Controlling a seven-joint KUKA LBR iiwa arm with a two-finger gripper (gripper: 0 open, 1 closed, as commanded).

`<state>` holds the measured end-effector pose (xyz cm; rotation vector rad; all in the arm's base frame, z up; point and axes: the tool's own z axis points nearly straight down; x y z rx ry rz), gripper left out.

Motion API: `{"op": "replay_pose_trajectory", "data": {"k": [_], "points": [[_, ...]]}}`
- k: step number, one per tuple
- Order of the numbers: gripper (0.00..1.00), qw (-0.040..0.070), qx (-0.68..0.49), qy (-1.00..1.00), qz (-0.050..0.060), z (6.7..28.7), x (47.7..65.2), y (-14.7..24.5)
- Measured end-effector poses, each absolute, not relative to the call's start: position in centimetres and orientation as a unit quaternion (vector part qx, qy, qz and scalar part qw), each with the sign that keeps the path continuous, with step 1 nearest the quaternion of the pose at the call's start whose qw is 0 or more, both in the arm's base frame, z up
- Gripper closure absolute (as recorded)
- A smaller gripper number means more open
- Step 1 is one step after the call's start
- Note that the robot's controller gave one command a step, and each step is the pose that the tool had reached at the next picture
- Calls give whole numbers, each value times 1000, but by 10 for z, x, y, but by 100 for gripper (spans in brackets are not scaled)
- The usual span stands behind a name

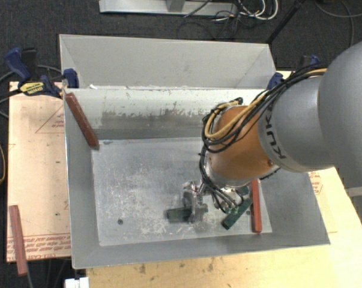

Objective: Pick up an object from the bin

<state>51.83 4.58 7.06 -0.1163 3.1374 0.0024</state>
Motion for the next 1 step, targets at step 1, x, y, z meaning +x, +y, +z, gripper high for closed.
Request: {"op": "replay_pose_trajectory", "data": {"k": [1], "points": [[100,6,-54,999,1,210,519,65]]}}
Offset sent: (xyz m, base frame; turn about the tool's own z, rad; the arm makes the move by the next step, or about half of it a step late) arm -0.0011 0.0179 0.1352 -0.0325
